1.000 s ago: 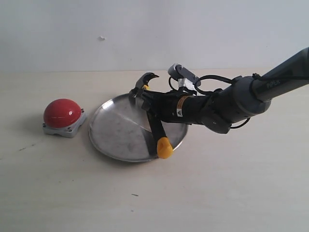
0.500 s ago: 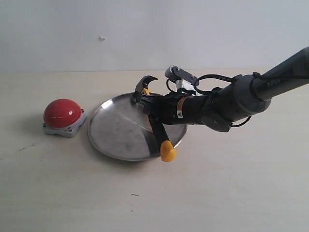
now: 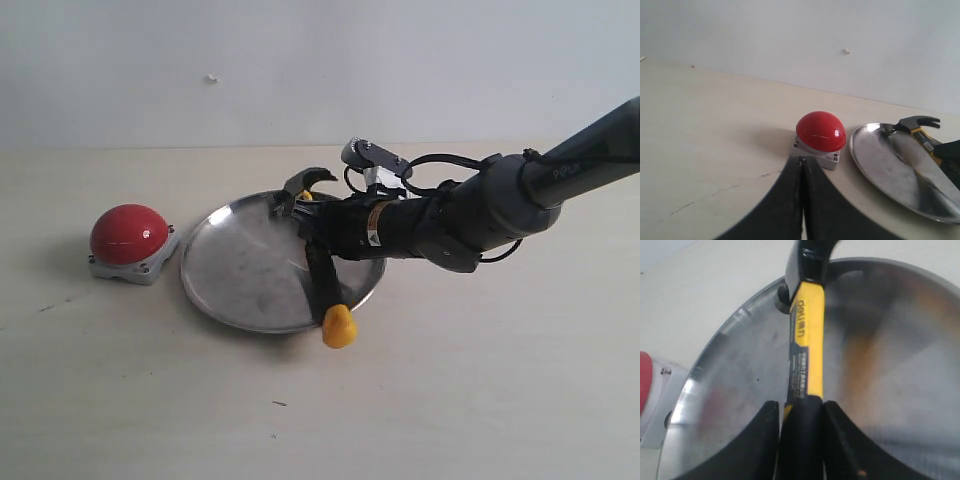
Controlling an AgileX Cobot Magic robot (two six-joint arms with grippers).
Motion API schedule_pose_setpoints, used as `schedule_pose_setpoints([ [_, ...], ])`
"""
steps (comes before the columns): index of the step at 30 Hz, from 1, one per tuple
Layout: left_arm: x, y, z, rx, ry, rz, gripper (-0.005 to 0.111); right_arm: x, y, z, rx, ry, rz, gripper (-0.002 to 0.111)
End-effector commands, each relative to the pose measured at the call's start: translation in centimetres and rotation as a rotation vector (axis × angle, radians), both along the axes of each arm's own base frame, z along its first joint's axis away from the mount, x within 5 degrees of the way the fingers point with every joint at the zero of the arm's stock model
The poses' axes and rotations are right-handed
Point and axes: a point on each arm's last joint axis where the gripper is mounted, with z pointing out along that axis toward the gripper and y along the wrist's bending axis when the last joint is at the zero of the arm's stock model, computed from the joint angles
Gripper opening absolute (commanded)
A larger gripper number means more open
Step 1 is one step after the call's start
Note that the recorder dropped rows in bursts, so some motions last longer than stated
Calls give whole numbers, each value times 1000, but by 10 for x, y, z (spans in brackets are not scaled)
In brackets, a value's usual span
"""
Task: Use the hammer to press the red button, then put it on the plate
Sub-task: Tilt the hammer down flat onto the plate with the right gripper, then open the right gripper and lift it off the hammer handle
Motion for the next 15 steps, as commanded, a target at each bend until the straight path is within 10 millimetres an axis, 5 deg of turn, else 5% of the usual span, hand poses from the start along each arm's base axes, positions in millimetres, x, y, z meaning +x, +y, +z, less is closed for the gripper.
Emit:
schedule_pose_setpoints([
  [1,0,0,1,-16,-12,-3,0,2,2,11,12,-40,17,34],
  [9,0,0,1,-16,-12,-3,0,1,-2,6,-62,-22,15,44],
  [15,0,0,1,-16,-12,-3,0,1,-10,27,-157,-38,4,45],
])
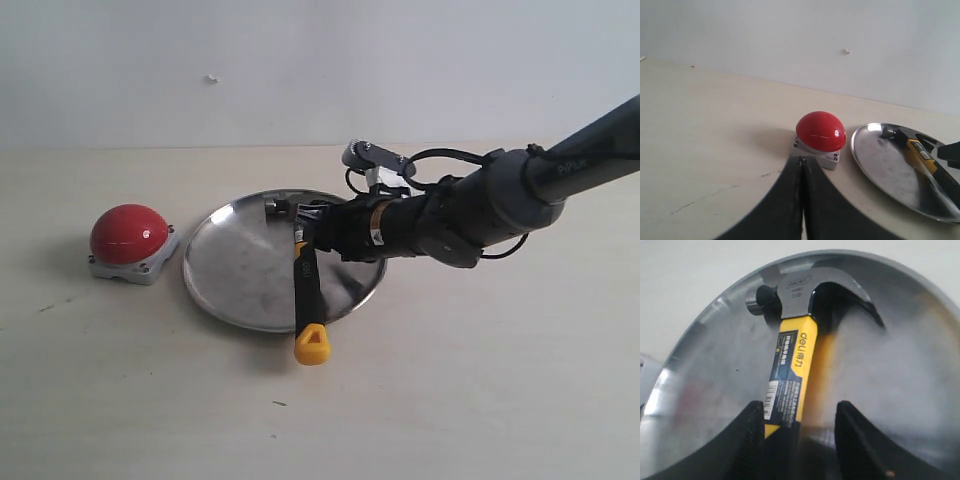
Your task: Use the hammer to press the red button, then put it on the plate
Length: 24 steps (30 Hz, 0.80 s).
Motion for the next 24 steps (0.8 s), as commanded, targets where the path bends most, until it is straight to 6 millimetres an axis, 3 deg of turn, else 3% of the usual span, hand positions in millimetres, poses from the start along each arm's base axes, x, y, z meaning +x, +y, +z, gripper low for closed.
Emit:
schedule_pose_setpoints([
  [1,0,0,1,-16,-12,-3,0,2,-6,29,-85,-53,10,45],
  [10,0,0,1,-16,-12,-3,0,-10,-27,107,-294,-165,18,43],
  [15,0,0,1,-16,-12,-3,0,-29,-43,147,-440,-224,60,25],
  [21,0,0,1,-16,-12,-3,0,-65,-61,155,-469,-253,100,0],
  [24,0,0,1,-16,-12,-3,0,-86,-64,152,-409,-312,149,0],
])
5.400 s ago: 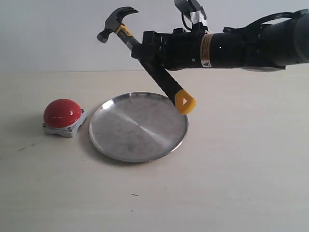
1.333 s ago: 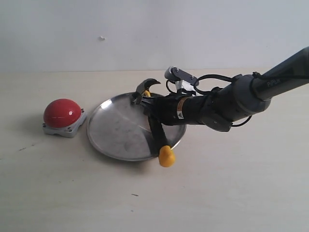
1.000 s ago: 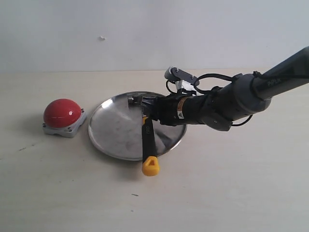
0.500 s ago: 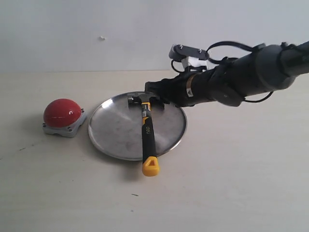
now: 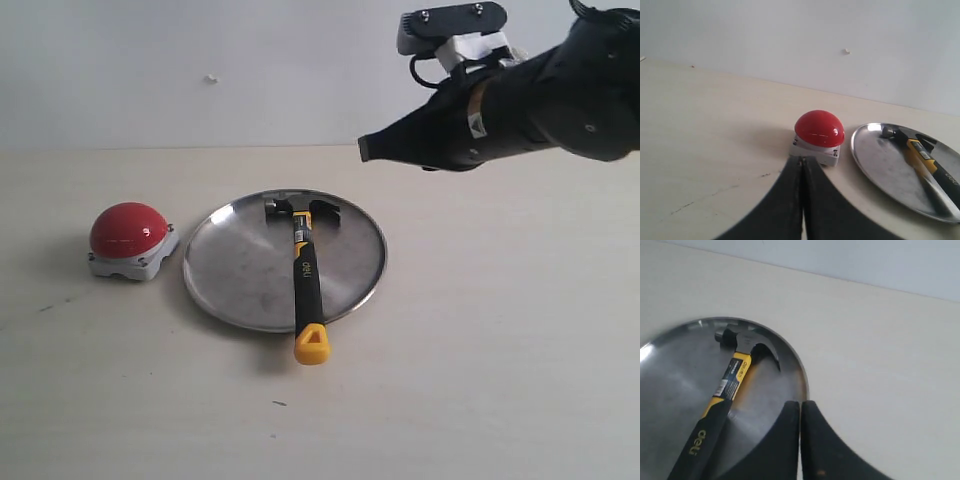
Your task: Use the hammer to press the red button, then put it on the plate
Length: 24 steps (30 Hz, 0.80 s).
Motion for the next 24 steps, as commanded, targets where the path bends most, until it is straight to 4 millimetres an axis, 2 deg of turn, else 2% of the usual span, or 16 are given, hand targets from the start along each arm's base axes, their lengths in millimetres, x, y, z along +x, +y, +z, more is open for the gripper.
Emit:
schedule_pose_setpoints([
  [1,0,0,1,-16,-12,-3,0,-32,-6,-4,68,-70,107,0],
  [6,0,0,1,-16,-12,-3,0,-60,-6,9,210,-215,234,0],
  [13,0,0,1,-16,-12,-3,0,-85,-20,34,238,-301,238,0],
  [18,0,0,1,-16,-12,-3,0,-102,-29,41,246,-335,237,0],
  [24,0,0,1,-16,-12,-3,0,-116,-36,40,249,-347,239,0],
])
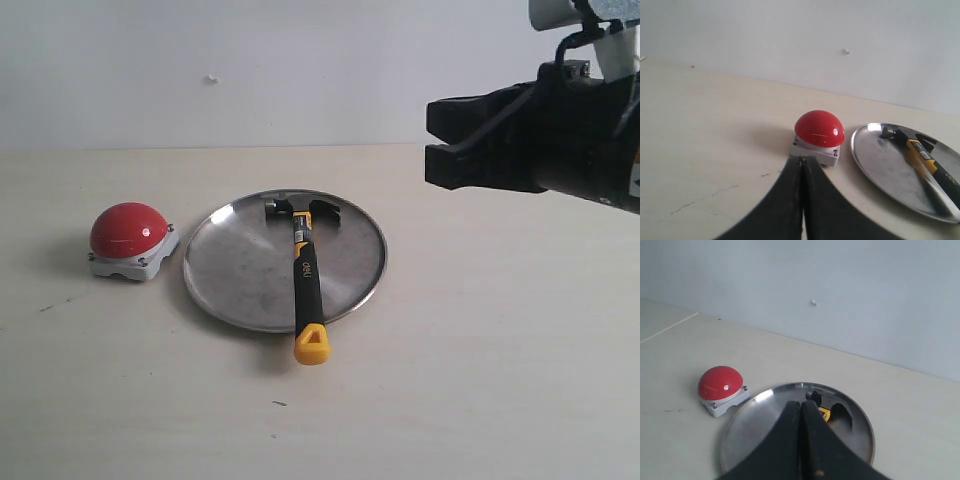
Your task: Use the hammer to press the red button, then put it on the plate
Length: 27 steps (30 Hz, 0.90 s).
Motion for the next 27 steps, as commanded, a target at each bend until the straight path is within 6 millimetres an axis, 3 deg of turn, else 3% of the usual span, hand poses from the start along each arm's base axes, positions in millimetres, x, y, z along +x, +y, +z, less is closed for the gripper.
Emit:
schedule_pose_setpoints([
  [1,0,0,1,-16,-14,-3,0,-9,-5,0,-11,-17,2,0],
  [15,0,0,1,-16,-14,-3,0,-29,-30,6,-34,79,-152,0],
  [27,0,0,1,-16,-14,-3,0,-29,-31,5,-41,92,-163,0],
])
